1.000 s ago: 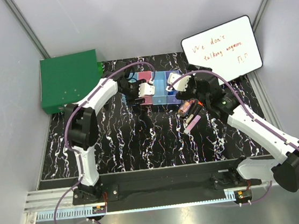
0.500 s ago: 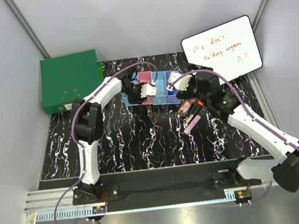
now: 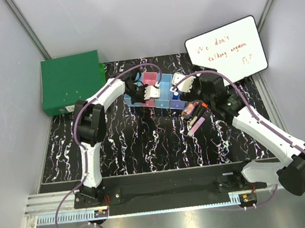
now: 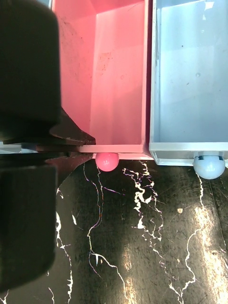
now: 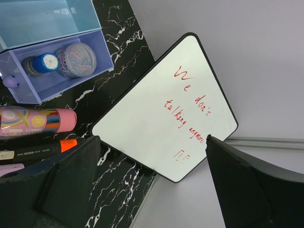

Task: Sort the stationery into containers
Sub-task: Move the storage box to the center of the board.

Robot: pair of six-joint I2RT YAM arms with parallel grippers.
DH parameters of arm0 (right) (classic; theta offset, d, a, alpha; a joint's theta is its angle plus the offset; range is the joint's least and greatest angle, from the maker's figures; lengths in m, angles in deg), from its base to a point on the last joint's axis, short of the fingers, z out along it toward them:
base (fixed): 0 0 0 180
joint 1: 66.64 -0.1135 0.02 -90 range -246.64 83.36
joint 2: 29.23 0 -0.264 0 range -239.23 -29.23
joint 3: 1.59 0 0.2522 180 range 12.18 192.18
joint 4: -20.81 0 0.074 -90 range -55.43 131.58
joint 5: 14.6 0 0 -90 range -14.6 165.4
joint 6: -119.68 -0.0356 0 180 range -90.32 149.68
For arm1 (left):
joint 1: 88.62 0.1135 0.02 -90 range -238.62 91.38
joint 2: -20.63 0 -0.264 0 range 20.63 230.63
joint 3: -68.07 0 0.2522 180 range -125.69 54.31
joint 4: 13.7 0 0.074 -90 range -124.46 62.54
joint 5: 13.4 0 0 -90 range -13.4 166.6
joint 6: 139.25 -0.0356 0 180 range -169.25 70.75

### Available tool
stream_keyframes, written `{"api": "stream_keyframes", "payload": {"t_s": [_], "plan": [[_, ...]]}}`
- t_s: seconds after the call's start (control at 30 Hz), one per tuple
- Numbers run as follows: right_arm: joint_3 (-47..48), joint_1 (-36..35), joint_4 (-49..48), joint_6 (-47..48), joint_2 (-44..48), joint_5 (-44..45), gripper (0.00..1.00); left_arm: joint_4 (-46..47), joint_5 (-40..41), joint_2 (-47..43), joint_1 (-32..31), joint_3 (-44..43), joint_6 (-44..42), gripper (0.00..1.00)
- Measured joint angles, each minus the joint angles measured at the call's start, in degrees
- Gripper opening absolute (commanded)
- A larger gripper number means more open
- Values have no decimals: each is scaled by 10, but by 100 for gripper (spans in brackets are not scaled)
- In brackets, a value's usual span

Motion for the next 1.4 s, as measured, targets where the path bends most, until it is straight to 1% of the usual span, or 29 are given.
{"api": "stream_keyframes", "payload": {"t_s": [0.13,0.3,0.5,0.63,0.73,0.97,1.07,1.1,1.13,1.17,1.23,1.33,1.4], "plan": [[0,0,0,0,0,0,99,4,1,-4,-1,6,0,1],[0,0,1,0,7,-1,99,17,9,-27,-6,42,9,2],[0,0,1,0,18,-2,99,12,12,-62,-13,90,18,2],[0,0,1,0,21,-3,99,1,13,-69,-19,98,30,1],[0,0,3,1,26,-8,100,-1,13,-69,-20,97,54,0],[0,0,8,4,41,-16,99,-14,13,-69,-23,92,141,1],[0,0,10,5,42,-16,99,-13,13,-69,-24,92,158,5],[0,0,10,5,42,-16,99,-13,13,-69,-24,93,160,10],[0,0,10,5,42,-16,99,-12,13,-69,-24,93,164,26],[0,0,10,5,42,-16,100,-10,13,-69,-24,93,165,29],[0,0,10,5,42,-17,100,-11,10,-69,-25,96,181,33],[0,0,12,5,42,-17,100,-12,11,-69,-27,103,190,43],[0,0,15,4,42,-17,100,-12,11,-70,-27,106,192,44]]}}
